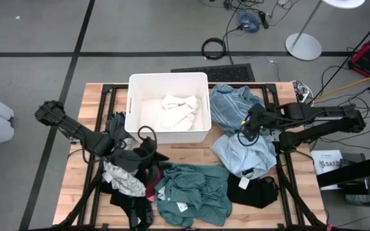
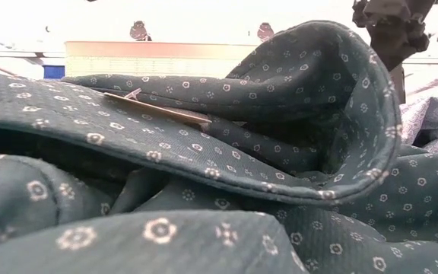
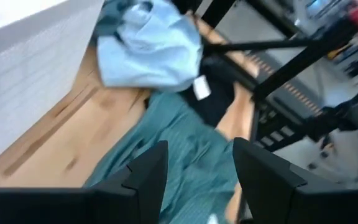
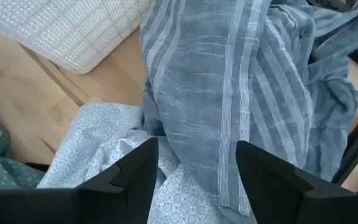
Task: Sort clothes
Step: Put the red sock into the white laundry organizer
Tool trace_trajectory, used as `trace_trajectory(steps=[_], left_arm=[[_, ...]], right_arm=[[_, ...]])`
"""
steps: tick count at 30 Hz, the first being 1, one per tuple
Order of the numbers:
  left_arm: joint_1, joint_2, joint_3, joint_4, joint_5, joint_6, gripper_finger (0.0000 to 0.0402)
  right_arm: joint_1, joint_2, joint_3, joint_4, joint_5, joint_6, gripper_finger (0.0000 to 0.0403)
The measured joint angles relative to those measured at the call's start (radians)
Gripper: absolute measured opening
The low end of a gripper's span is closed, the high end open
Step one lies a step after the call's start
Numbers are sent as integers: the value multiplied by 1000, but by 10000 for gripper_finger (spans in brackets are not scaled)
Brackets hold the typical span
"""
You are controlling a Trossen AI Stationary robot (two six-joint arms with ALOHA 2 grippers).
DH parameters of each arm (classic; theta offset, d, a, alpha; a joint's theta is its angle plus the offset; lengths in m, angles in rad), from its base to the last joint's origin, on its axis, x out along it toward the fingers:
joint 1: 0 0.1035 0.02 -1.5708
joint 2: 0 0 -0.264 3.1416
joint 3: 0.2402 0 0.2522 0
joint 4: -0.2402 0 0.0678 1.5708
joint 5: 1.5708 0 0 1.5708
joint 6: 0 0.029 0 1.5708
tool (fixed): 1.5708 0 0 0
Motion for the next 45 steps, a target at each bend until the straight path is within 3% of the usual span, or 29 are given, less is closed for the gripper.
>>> trace_trajectory(steps=[6,11,14,20,31,45], left_arm=[[15,0,0,46,-26,29,192],[18,0,0,15,-21,52,192],[18,0,0,-90,64,18,192],[-4,4,0,-252,208,-111,192],[-17,118,0,-342,307,-196,192],[-14,281,0,-414,304,-237,192]], right_arm=[[-74,-24,0,18,-14,-46,203],[-103,-29,0,213,-254,-220,203],[-92,-16,0,298,-324,-257,203],[-92,8,0,284,-326,-249,203],[-91,29,-1,262,-327,-265,203],[-97,30,-1,254,-328,-292,203]])
